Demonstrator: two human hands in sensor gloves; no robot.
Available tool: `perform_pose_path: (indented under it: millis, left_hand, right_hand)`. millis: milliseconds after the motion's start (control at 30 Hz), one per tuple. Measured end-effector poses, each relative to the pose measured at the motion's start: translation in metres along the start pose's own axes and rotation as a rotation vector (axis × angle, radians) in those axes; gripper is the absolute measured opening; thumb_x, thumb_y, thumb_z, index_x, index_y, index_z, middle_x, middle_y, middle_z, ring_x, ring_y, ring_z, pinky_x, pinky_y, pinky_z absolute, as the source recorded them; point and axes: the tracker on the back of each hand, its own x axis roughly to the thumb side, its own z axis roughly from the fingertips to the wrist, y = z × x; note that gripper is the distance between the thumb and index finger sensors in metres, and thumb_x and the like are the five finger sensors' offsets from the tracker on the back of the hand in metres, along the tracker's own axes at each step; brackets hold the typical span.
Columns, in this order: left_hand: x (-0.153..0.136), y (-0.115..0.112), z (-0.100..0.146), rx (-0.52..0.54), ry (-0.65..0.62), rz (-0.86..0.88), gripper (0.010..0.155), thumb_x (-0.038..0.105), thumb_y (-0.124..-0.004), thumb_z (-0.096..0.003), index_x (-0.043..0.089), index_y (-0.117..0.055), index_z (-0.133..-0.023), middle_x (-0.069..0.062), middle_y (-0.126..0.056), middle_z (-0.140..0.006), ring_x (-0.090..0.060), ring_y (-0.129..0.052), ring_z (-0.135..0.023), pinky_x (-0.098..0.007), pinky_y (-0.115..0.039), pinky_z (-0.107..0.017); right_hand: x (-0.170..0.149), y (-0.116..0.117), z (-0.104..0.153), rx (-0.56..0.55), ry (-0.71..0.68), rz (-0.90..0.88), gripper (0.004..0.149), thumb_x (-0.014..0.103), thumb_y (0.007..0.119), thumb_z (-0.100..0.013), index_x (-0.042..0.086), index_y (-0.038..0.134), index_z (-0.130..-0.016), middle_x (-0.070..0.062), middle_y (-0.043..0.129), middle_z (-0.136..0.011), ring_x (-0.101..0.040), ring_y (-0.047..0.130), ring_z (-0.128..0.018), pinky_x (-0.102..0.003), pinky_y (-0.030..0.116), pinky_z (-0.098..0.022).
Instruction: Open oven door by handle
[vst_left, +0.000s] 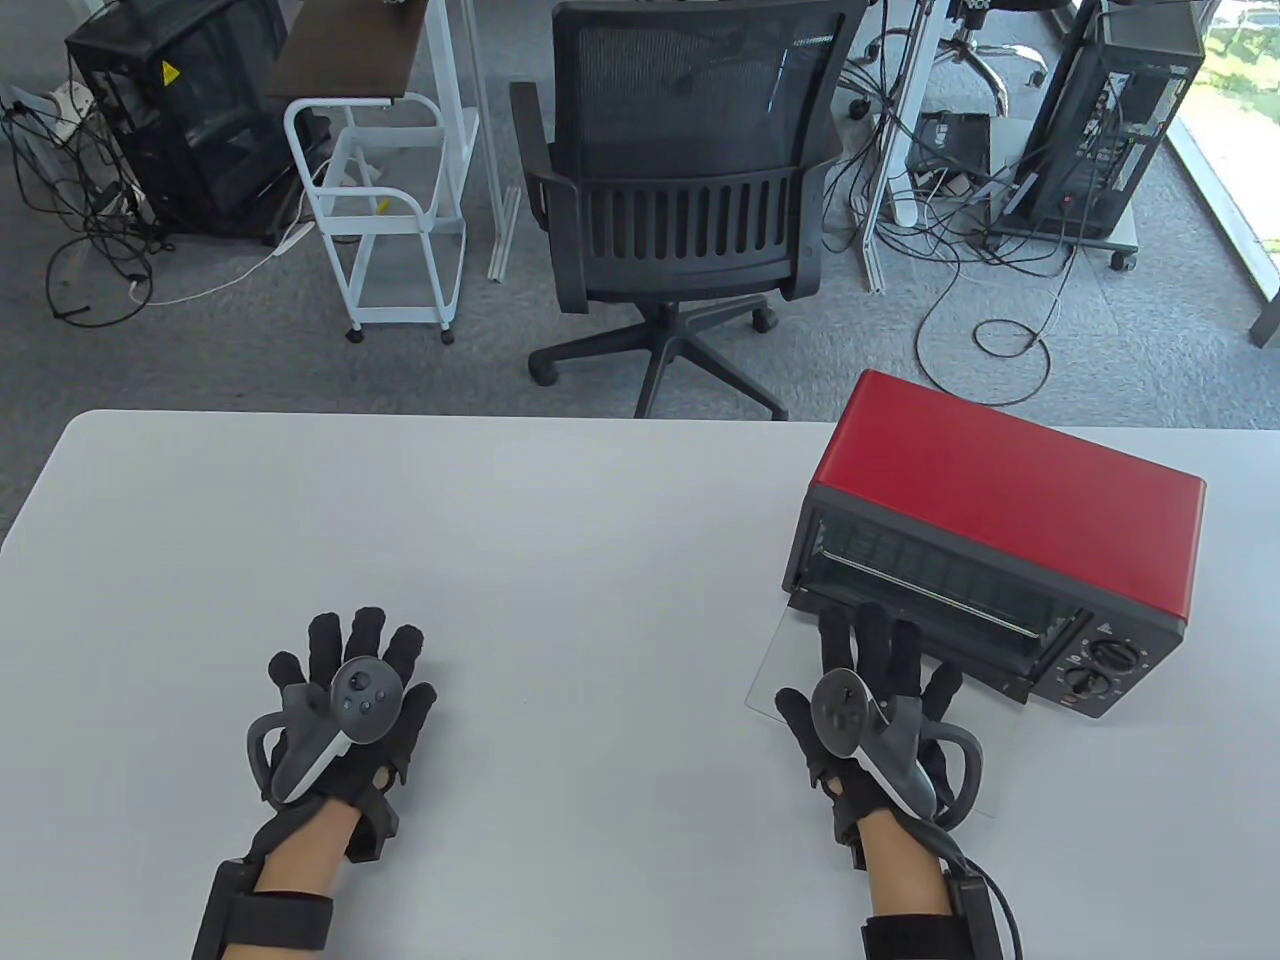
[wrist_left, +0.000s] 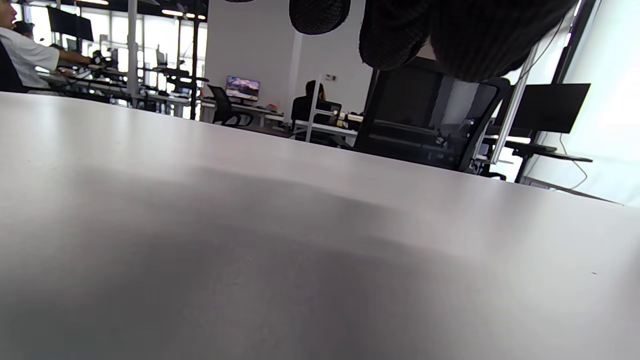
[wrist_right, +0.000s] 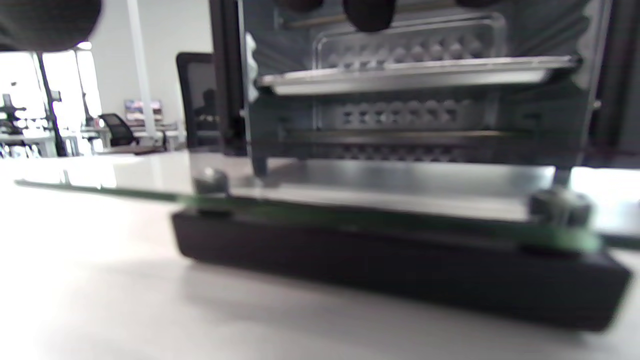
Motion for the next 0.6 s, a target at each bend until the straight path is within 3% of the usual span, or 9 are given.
perform_pose_path:
  millis: [600]
  left_hand:
    - [0.0056,-0.0001,0.0005,-0.005,-0.017,-0.019,0.066,0.059,-0.067,-0.0464,0.045,-0.048,-0.108,0.006,-0.027,-0.125,-0.039,-0.015,-0.119,-0.073,-0.014,-0.073]
  right_hand:
    - [-0.0035,0.0056,-0.0005,0.056,0.006,-0.04,0.083,0.078,0.059,-0.041,0.046,0.017,-0.106,0.009,0.025,-0.125,-0.034,0.033,-0.117,-0.07,0.038,-0.074]
